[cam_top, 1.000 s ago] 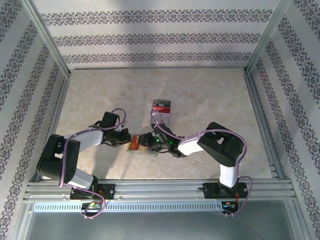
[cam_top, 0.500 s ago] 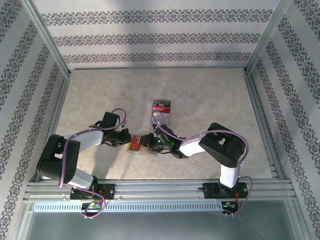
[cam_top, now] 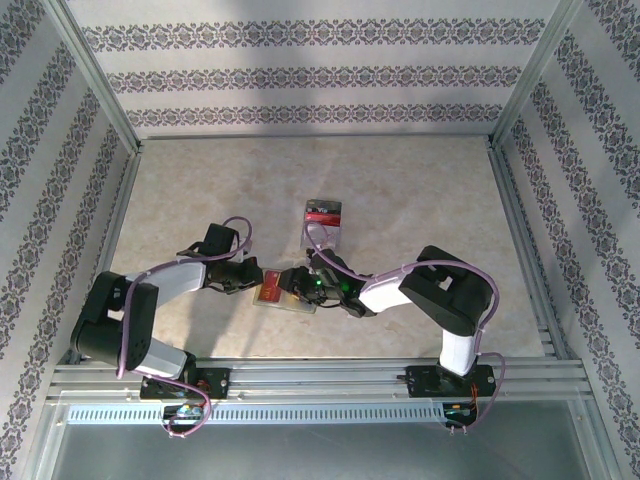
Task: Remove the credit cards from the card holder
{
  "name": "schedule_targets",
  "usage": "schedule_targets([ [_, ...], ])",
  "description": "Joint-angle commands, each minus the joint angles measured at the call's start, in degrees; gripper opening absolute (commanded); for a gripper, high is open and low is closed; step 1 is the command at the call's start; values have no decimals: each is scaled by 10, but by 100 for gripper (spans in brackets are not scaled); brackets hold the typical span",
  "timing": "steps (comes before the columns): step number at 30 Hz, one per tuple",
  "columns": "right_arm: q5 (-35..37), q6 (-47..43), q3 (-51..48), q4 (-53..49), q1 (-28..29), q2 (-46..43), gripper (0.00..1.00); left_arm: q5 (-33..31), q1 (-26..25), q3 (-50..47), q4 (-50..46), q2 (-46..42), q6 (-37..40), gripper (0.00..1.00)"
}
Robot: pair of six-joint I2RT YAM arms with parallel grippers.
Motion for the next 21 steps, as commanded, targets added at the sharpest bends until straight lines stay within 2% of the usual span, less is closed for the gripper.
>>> schedule_targets([
  [1, 11, -21, 11, -41, -3, -26, 37, 22, -8, 11, -19, -38, -22, 4],
  [5, 27, -46, 23, -106, -2, -47, 36, 8, -3, 18, -46, -71, -22, 4],
  [8, 18, -46, 29, -109, -1, -45, 37, 5, 5, 11, -58, -77, -15, 3],
  [14, 0, -45, 54, -109, 2, -25, 41, 19, 14, -8, -47, -52, -9, 0],
  [21, -5, -38, 63, -109, 3, -7, 42, 0, 20, -10, -38, -15, 6, 0],
])
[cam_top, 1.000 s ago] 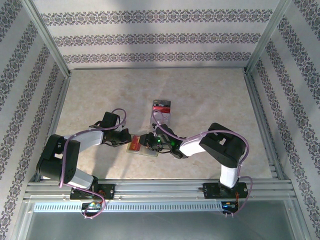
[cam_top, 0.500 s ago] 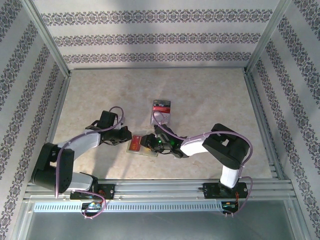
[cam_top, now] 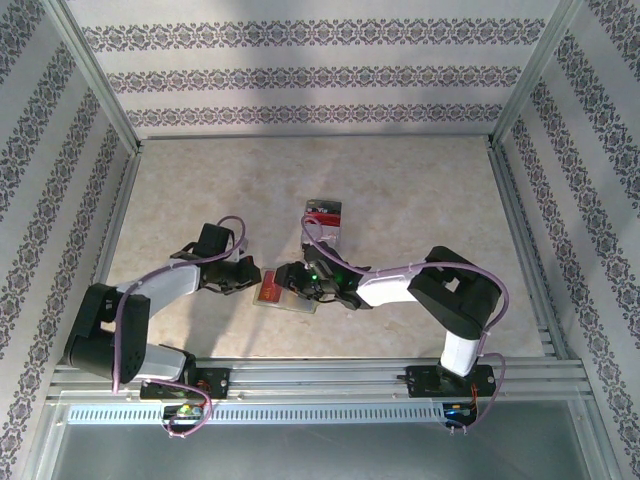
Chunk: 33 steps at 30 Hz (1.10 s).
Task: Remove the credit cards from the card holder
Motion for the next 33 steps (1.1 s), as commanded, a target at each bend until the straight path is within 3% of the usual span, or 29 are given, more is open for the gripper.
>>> schedule_targets([
  [1, -8, -7, 14, -11, 2, 15, 42, -9, 8, -7, -6, 18, 16, 0],
  [23, -29, 19, 29, -15, 0, 56, 42, -17, 7, -31, 21, 65, 22, 0],
  [33, -2, 15, 31, -101, 0, 38, 43, -23, 7, -31, 13, 64, 26, 0],
])
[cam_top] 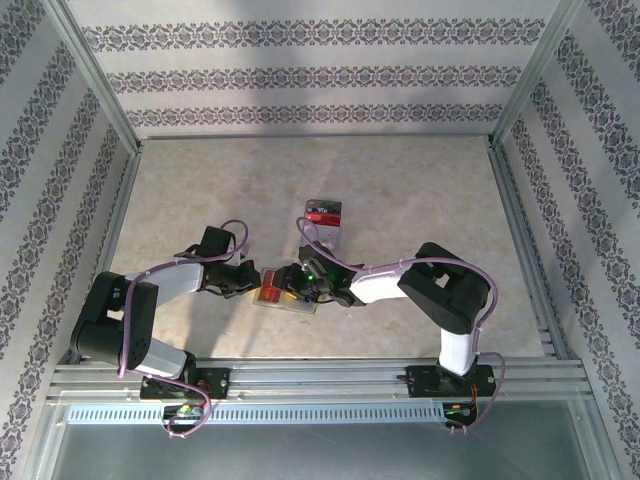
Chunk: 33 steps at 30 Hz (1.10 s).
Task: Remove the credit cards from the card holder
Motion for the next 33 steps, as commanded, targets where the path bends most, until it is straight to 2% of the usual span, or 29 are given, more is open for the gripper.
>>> schedule_targets([
  [1, 12, 0, 1, -55, 0, 5, 43, -30, 4, -21, -7, 25, 13, 0],
  [8, 17, 0, -4, -54, -2, 4, 32, -32, 3, -21, -8, 24, 13, 0],
  [21, -14, -6, -6, 89, -4, 34, 33, -31, 3, -19, -9, 24, 13, 0],
  [33, -20, -4, -32, 185, -3, 13, 28, -32, 3, -15, -15, 23, 14, 0],
])
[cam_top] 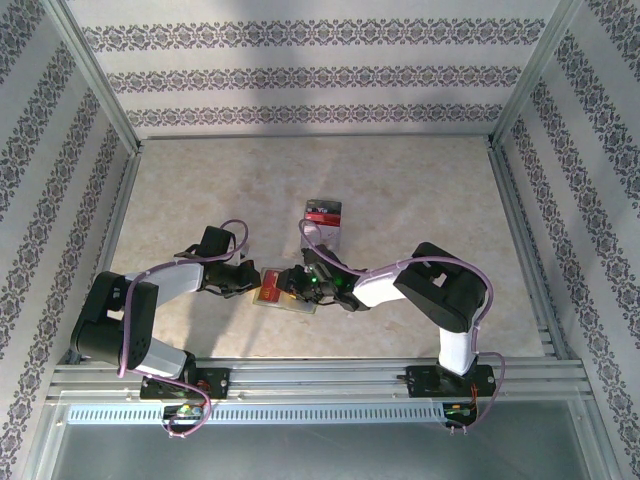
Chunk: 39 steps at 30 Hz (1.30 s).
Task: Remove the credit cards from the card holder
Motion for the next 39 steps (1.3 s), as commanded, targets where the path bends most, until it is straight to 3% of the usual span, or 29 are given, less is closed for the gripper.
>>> schedule_targets([
  [1, -8, -8, 7, 87, 2, 2, 29, -30, 3, -16, -16, 22, 12, 0],
  [14, -26, -4, 39, 87, 7, 43, 29, -26, 2, -16, -14, 21, 10, 0],
  [20, -6, -13, 22, 66, 6, 18, 29, -11, 3, -7, -13, 6, 3, 0],
  [29, 4, 3, 11, 16, 0, 14, 30, -49, 13, 50, -96, -69, 18, 8],
  [39, 4, -1, 13, 13, 0, 14, 29, -38, 23, 43, -65, 12, 31, 1],
])
